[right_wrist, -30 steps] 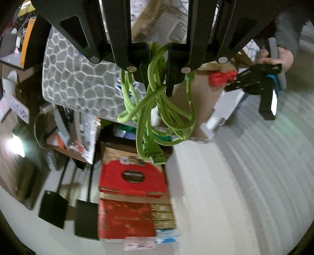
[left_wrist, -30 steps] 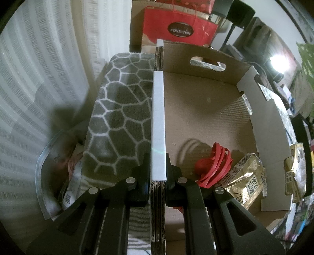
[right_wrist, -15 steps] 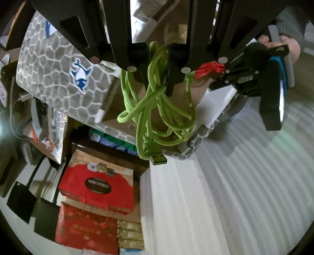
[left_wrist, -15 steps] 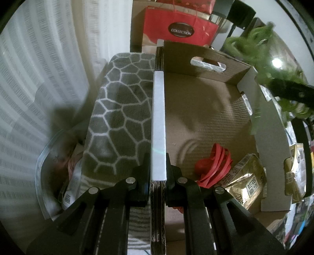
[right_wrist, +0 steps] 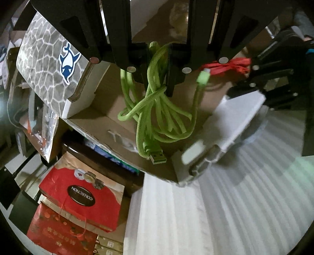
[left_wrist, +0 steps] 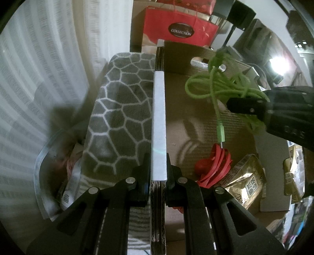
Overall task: Organize objects
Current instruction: 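Lower the green cable into the box with the right tool and release, then grasp the red cable inside the box with the right tool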
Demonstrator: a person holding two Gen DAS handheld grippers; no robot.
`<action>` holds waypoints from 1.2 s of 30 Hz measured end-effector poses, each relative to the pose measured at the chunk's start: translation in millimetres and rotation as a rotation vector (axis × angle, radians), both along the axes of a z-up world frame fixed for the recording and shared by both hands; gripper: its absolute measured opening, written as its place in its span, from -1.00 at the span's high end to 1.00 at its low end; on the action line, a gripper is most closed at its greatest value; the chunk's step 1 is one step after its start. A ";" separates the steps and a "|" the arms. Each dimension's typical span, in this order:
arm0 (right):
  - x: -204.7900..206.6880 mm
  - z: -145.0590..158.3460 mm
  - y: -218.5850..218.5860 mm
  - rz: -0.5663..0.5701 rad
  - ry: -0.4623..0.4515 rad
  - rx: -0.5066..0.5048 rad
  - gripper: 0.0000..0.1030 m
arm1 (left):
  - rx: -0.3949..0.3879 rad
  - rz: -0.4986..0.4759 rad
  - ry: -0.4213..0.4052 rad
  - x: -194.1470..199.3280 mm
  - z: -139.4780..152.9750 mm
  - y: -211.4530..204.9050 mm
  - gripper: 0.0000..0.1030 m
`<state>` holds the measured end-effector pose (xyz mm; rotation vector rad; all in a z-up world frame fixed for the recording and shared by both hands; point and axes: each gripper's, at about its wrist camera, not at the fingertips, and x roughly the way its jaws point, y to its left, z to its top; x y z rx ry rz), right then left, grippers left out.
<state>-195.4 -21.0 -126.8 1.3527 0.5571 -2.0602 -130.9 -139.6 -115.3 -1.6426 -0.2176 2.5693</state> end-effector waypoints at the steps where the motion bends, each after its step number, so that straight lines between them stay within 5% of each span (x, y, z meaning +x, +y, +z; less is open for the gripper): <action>1: -2.6 -2.1 1.2 -0.002 -0.001 0.007 0.73 | 0.000 0.000 0.000 0.1 0.0 0.0 0.80; 8: -17.9 -1.5 7.3 -0.035 0.077 0.038 0.24 | -0.001 0.001 0.000 0.4 -0.1 0.5 0.80; 19: -26.2 22.4 35.3 -0.143 0.059 -0.072 0.22 | 0.000 0.001 0.000 0.3 -0.3 -0.1 0.80; 26: -26.6 34.5 46.6 -0.186 0.066 -0.097 0.37 | 0.000 0.001 0.000 0.4 -0.3 0.0 0.80; 36: 23.4 45.0 30.5 -0.043 0.018 -0.148 0.37 | -0.002 0.002 0.000 0.4 -0.2 0.3 0.80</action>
